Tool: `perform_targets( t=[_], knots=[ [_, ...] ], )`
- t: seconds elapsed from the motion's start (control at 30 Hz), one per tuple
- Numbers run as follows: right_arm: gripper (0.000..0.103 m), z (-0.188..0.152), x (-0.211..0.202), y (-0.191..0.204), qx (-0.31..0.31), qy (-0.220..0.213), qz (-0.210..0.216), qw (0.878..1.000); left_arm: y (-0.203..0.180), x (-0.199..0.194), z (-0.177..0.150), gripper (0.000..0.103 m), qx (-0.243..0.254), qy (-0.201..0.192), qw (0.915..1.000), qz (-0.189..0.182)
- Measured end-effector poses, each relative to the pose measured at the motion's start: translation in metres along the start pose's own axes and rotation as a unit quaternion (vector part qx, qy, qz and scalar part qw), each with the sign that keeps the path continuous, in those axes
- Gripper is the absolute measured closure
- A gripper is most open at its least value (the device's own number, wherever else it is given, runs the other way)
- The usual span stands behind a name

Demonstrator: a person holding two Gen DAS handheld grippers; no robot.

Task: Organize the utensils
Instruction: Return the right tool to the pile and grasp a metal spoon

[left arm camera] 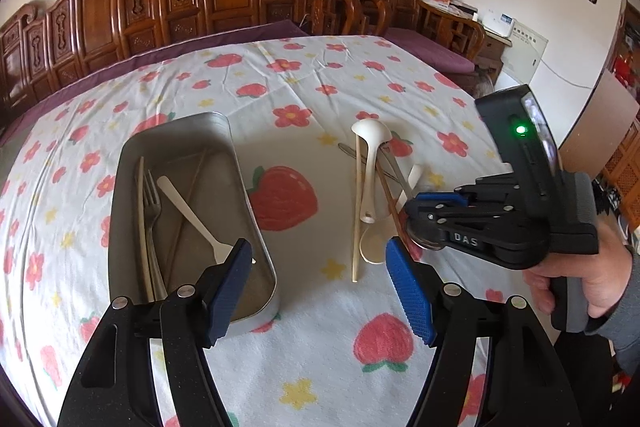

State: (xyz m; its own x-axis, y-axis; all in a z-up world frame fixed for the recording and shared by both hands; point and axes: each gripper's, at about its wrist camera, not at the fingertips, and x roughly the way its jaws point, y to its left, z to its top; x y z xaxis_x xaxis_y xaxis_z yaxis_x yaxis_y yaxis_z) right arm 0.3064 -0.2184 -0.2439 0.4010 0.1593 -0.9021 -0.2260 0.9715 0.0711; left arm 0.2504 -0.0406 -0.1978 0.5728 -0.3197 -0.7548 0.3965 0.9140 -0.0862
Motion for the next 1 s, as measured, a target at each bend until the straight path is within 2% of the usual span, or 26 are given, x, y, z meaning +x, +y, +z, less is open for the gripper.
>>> perform_targets(
  t=[0.3, 0.47, 0.83, 1.0],
  knots=[
    [0.088, 0.006, 0.006, 0.006, -0.006, 0.003, -0.029, 1.000, 0.000, 0.000, 0.000, 0.037, 0.000, 0.001, 1.0000, 0.000],
    [0.096, 0.004, 0.003, 0.002, 0.009, 0.008, -0.034, 0.999, -0.002, 0.002, -0.002, 0.037, 0.005, 0.003, 1.0000, 0.001],
    [0.096, -0.027, -0.036, -0.010, 0.030, -0.021, -0.021, 0.999, -0.024, 0.010, -0.013, 0.037, 0.026, 0.016, 0.9995, -0.009],
    [0.096, -0.044, -0.046, -0.017, 0.028, -0.020, -0.023, 0.999, -0.037, 0.020, -0.019, 0.037, 0.038, 0.022, 0.9988, -0.019]
  ],
)
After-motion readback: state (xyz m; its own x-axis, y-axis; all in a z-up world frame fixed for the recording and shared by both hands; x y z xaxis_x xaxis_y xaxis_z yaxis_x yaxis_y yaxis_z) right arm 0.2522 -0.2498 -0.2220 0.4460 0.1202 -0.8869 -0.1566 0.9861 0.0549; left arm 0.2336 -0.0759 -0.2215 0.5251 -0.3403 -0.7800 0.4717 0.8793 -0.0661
